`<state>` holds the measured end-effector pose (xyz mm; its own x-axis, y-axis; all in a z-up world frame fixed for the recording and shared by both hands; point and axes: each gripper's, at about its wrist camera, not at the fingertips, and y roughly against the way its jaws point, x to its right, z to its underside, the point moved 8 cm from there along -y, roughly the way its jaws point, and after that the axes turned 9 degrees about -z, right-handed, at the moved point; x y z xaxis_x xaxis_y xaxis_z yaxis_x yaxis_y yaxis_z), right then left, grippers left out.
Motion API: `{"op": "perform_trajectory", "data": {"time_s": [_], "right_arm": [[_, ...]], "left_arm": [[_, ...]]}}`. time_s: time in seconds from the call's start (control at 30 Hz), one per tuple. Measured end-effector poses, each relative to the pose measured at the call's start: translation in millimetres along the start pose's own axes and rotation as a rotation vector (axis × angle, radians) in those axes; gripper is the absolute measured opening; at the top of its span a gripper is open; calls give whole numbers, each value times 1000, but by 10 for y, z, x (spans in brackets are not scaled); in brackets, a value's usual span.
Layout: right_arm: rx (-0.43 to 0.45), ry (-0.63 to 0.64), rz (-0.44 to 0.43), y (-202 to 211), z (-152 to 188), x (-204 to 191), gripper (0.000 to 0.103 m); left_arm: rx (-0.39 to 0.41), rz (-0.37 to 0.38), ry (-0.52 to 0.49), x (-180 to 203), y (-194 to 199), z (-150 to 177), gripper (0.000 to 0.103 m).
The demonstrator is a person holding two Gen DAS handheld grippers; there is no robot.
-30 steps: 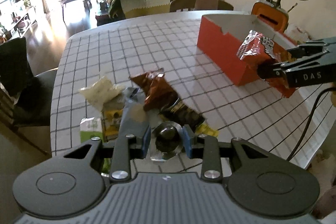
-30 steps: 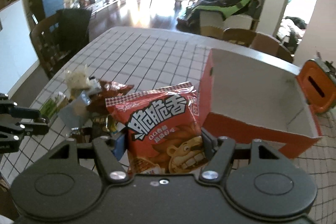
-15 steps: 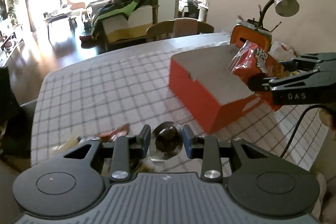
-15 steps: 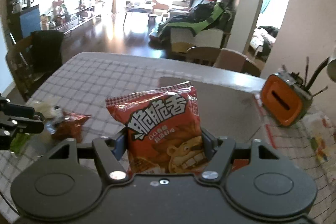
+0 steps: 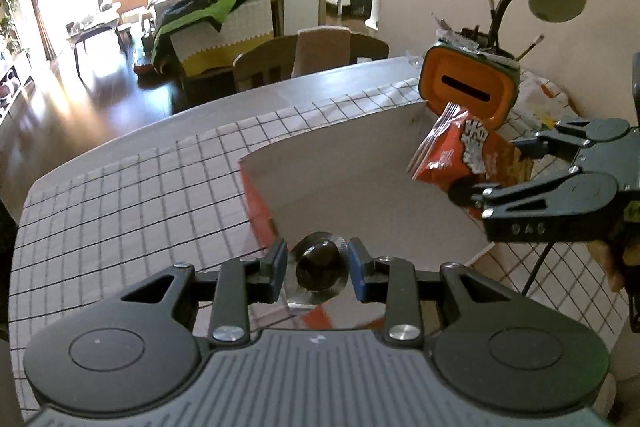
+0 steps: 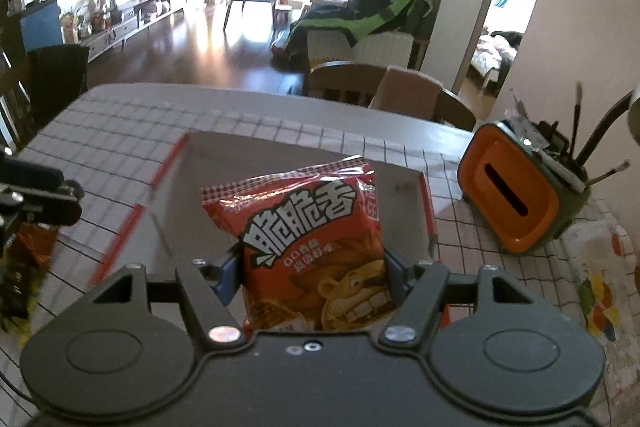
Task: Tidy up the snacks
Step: 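Lift the red bag with the right gripper and carry it over the box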
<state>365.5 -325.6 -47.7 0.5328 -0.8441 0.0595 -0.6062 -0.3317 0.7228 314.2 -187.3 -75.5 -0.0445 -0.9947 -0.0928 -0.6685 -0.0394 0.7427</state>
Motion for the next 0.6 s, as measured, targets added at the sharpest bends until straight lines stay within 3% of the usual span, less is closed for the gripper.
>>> {"op": "perform_trajectory", "data": {"time_s": [0.33,0.6], "right_arm": [[-151,60,-77,-546,192,374,68],[-229,216,-137,-836,224,241,68]], "left_arm": [[-150,-52,-5,336,-726,-115,32],[-259,-84,-52,513,-1142,-29,32]]}}
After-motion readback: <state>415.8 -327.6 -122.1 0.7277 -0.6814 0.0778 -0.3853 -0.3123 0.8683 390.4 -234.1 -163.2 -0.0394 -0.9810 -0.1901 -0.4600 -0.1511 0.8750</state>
